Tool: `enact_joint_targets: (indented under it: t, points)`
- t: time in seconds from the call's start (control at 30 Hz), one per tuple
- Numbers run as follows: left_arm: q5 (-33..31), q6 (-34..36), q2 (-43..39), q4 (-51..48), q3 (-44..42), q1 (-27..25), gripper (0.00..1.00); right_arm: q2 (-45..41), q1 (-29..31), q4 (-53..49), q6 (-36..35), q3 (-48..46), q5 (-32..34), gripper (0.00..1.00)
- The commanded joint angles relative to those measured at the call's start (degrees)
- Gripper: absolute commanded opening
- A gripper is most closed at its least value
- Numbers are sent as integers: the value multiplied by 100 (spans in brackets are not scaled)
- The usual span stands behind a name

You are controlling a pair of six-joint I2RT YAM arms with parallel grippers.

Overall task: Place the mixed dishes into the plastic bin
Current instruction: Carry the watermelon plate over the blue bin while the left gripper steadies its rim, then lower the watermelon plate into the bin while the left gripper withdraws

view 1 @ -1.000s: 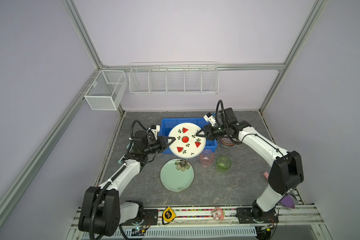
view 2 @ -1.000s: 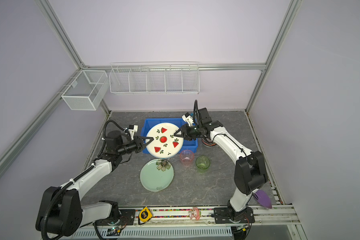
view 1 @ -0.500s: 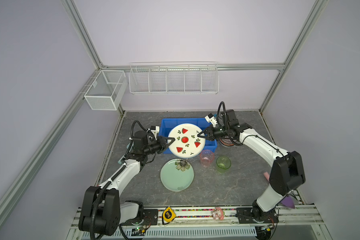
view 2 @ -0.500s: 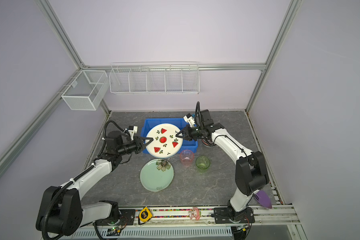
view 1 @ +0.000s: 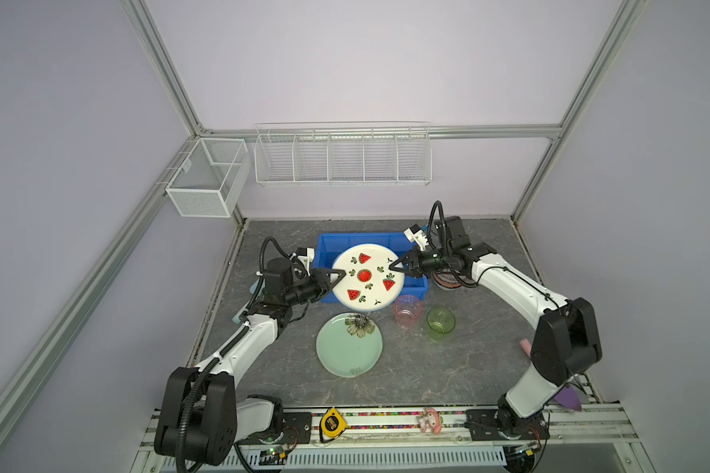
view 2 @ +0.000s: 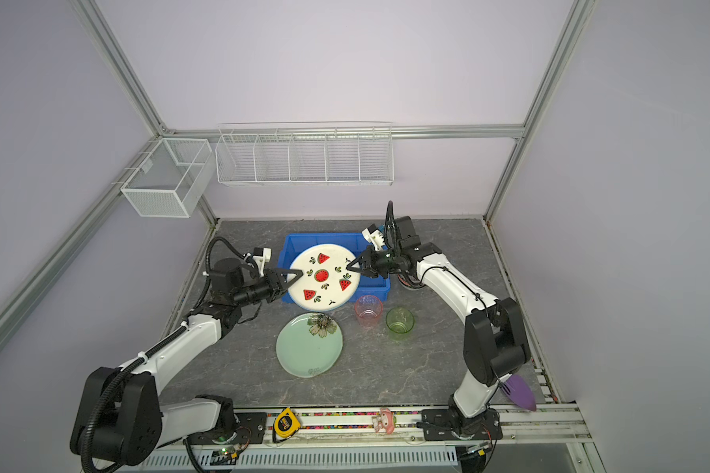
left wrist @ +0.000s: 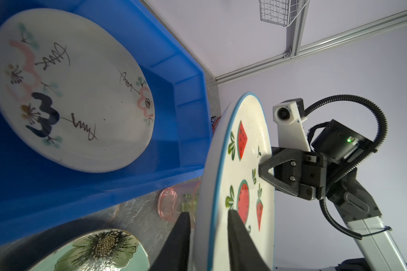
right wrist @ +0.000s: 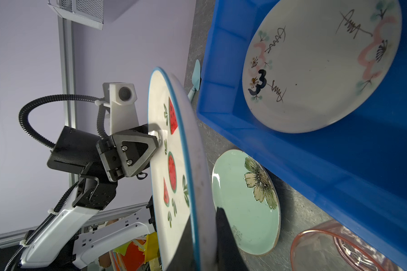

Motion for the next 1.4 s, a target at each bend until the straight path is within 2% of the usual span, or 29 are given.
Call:
enact_joint_targets:
  t: [0.0,0.17,0.4,0.57,0.83,0.97,1.1,1.37]
  points:
    - [-185,94,-120,59,-90,-30,38,-89,21,244,174,194,-336,7]
    - [-251,108,-182,9,-143,-30,51,-8,26,233,187,291,-345,7]
    - [-301,134,-201,-1,-183,-34,75,71,0,192,173,395,-342,7]
    - [-339,173,-199,13,-192,-30,85,115,-8,140,165,466,-303,7]
    - [-432,194,-179,36,-157,-34,91,195,-27,50,146,589,-225,7]
    - [-577,226,-265,-61,-139,-34,100,238,-36,7,141,632,-159,7]
    - [-867,518,-491,-539,2,8,99,307,-66,-79,142,731,-37,7]
    - [-917,1200,-956,-1596,442,637,99,852,-100,-177,195,1478,341,7]
